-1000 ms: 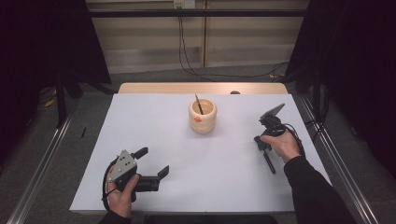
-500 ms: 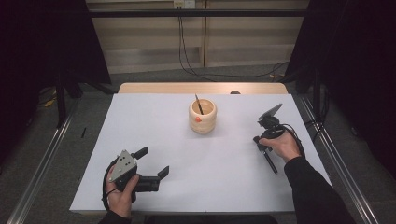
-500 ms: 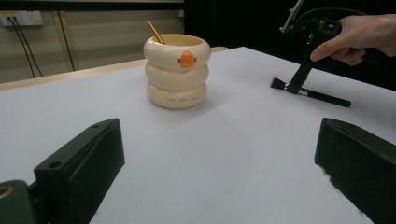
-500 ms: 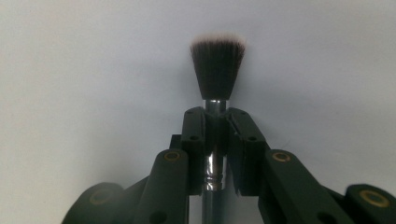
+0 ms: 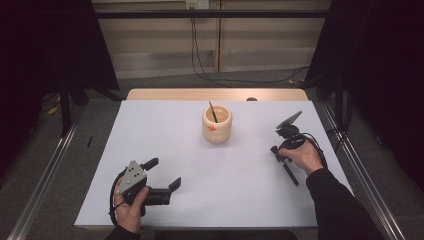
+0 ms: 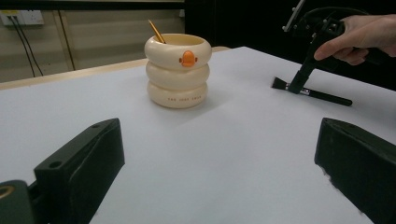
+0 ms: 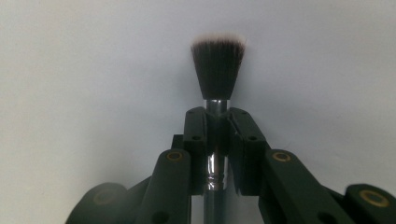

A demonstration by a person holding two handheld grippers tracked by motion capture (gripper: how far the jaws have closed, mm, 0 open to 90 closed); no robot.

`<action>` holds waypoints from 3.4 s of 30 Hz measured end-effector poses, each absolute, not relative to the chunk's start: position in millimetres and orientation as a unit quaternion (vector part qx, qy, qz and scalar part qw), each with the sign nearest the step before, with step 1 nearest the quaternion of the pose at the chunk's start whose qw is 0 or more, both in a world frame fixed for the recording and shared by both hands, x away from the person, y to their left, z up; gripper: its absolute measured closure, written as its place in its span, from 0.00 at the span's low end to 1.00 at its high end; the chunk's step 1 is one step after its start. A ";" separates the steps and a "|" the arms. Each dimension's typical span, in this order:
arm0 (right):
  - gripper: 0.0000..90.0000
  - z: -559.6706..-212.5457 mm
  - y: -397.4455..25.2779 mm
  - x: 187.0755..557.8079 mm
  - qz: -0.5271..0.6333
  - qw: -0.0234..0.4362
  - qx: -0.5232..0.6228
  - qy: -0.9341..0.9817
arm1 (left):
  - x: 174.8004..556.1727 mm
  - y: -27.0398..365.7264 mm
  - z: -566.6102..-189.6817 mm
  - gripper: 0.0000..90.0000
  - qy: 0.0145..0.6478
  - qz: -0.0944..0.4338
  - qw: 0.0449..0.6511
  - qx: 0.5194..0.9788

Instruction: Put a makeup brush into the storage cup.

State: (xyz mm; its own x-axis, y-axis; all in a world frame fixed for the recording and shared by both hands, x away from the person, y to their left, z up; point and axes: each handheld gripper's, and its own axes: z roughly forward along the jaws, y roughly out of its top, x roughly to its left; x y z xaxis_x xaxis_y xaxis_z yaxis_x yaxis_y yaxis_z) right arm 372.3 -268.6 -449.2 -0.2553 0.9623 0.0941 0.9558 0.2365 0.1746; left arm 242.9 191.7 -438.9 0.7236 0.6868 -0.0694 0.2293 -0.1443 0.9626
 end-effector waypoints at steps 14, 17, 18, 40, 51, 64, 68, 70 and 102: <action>0.87 -439.6 -268.8 366.4 0.149 0.019 0.597 0.788 | 242.4 192.4 -438.5 0.02 0.319 0.202 0.573 0.727; 0.87 -434.7 -269.4 363.0 0.166 0.022 0.588 0.791 | 242.6 192.7 -438.5 0.02 0.318 0.203 0.572 0.728; 0.87 -433.7 -270.3 362.1 0.176 0.027 0.584 0.792 | 242.6 192.7 -438.4 0.02 0.319 0.203 0.573 0.728; 0.87 -418.2 -281.6 339.9 0.316 0.078 0.550 0.769 | 241.9 192.2 -438.1 0.02 0.320 0.203 0.574 0.726; 0.87 -416.3 -283.8 331.3 0.359 0.096 0.538 0.756 | 241.7 192.2 -438.0 0.02 0.318 0.203 0.576 0.725; 0.87 -410.9 -286.0 320.3 0.411 0.124 0.516 0.741 | 241.8 192.5 -438.1 0.01 0.319 0.204 0.575 0.726; 0.87 -409.9 -287.3 317.5 0.428 0.133 0.507 0.736 | 241.8 192.3 -438.0 0.01 0.318 0.204 0.575 0.726; 0.87 -408.9 -288.2 316.2 0.434 0.139 0.507 0.731 | 241.7 192.3 -437.9 0.01 0.317 0.205 0.575 0.726; 0.87 -381.2 -288.7 292.1 0.551 0.198 0.428 0.688 | 240.7 193.5 -437.3 0.01 0.319 0.206 0.575 0.725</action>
State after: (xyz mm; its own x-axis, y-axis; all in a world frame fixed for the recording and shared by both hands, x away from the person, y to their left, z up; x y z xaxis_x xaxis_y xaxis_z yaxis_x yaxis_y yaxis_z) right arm 292.1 -288.7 -381.2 -0.5550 0.8076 0.1996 0.3713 0.0258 0.9281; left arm 240.7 193.5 -437.3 0.7116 0.6993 -0.0680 0.2258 -0.1360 0.9646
